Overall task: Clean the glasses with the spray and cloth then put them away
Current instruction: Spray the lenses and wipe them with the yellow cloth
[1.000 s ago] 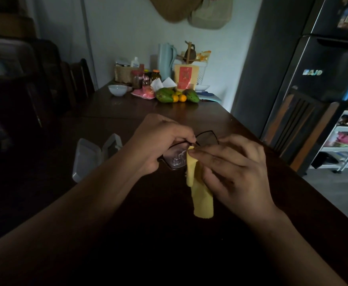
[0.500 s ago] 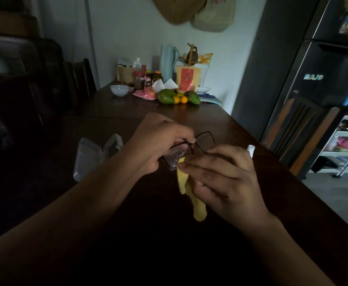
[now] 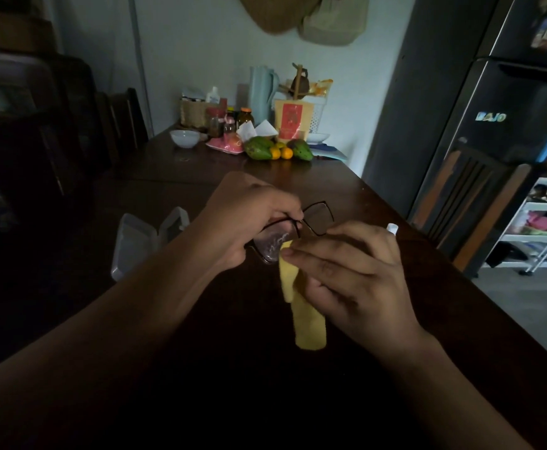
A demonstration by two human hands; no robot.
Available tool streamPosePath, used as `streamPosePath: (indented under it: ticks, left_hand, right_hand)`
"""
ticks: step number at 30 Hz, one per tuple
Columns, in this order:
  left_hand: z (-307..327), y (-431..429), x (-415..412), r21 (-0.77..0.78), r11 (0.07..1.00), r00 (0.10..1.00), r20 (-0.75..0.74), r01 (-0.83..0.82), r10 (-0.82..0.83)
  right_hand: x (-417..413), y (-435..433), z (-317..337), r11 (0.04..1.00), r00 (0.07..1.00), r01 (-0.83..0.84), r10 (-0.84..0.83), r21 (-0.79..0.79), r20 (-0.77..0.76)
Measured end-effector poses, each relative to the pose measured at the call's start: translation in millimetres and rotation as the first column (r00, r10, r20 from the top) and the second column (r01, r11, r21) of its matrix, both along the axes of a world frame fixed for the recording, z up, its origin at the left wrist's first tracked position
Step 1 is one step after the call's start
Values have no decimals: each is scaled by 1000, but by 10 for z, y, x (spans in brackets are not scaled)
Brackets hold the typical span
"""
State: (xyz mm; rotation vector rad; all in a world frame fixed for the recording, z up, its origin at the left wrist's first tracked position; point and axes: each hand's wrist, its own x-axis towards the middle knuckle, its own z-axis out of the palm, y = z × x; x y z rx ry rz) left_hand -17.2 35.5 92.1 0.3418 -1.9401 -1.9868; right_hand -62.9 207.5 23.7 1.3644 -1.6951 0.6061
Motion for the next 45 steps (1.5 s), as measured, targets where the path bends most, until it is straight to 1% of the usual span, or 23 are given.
streamPosePath:
  ticks: [4,8,12,16,21,26,30,32,37,42,45]
  left_hand:
    - [-11,-18,-4,-28,1000,1000,6,-4,5]
    - [-14,-2,-12,-21,1000,1000,2,-3,3]
    - [-30,6,-19,-40,999,1000,6,-16,16]
    - [-19,-9,-15,-21,1000,1000,0,-10,10]
    - [-40,39,-7,-108,994,1000,5,-7,8]
    - [-34,27,-19,-111,993,999,-23,-25,23]
    - [-63,28,-19,-196,981,1000,-18,-13,10]
    - [-66,11,-20,-211,977,999,-32,-5,-1]
    - [-79,-16,-48,-199,980,999,-42,0,-8]
    - [-93,-13,-47,-205,979,998,-55,12,-24]
    - [-95,-16,-54,-193,981,998,-63,11,-24]
  right_hand:
    - [26,-46,-2,999,999,-18,19,40,-27]
    - [1,18,15,1000,1000,23,-23,-1,-4]
    - [76,-96,-5,999,998,-8,10,34,-58]
    - [38,-33,7,1000,999,-11,12,13,-51]
    - [70,-101,-14,999,997,-13,15,36,-78]
    - [10,-5,7,999,997,-16,19,33,-71]
    - [55,-67,-7,999,995,-20,24,40,-95]
    - [67,-92,-1,998,995,-19,24,56,-96]
    - [21,7,17,998,996,-21,26,62,-89]
    - [69,-80,-3,995,995,-12,22,102,-100]
    - [42,-16,15,997,996,-6,13,81,-89]
